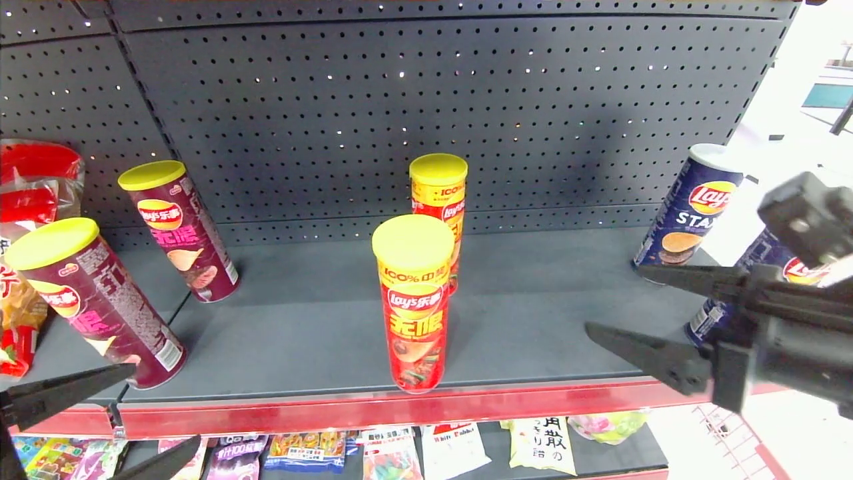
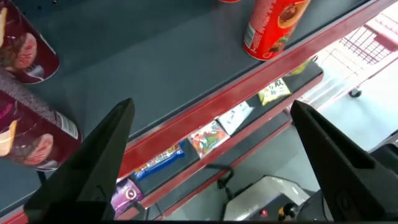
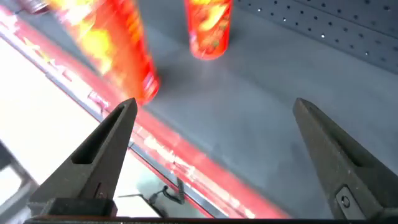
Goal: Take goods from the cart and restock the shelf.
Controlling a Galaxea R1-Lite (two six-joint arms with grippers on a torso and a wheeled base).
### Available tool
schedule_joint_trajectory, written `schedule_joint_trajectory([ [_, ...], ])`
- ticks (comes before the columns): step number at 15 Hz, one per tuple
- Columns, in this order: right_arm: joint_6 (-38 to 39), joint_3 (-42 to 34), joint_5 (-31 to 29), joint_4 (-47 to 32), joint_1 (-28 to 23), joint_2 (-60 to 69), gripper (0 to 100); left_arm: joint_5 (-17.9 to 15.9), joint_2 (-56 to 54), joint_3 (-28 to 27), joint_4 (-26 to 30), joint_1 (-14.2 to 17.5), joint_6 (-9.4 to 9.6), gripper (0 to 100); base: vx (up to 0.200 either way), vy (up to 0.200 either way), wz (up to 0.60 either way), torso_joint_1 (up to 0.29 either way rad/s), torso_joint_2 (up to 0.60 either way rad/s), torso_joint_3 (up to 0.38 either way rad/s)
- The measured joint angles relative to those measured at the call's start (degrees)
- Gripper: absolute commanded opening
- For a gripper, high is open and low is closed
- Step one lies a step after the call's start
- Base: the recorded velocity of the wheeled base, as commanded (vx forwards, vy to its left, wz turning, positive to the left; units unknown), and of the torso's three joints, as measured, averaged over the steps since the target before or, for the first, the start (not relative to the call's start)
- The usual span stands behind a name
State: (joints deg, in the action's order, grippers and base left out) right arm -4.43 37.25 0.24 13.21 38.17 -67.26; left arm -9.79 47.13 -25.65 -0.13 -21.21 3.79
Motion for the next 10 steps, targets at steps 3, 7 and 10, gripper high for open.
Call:
schedule_joint_trajectory([
  [3,-1.8,-9.6,-4.4,-1.6,0.8,15.6,100,0.4,6.6,-1.4,0.0,-0.1,0.06,100,0.0,0.0,0.0,0.0,0.0,0.0],
  [7,-2.4,-14.4,-9.8,-12.1,-5.7,33.9,100,1.6,17.1,-6.0,0.0,-1.5,0.01,100,0.0,0.0,0.0,0.0,0.0,0.0],
  [10,-2.5,-14.9,-10.7,-20.1,-10.9,43.4,100,4.0,25.8,-11.0,0.2,-3.5,0.01,100,0.0,0.0,0.0,0.0,0.0,0.0],
])
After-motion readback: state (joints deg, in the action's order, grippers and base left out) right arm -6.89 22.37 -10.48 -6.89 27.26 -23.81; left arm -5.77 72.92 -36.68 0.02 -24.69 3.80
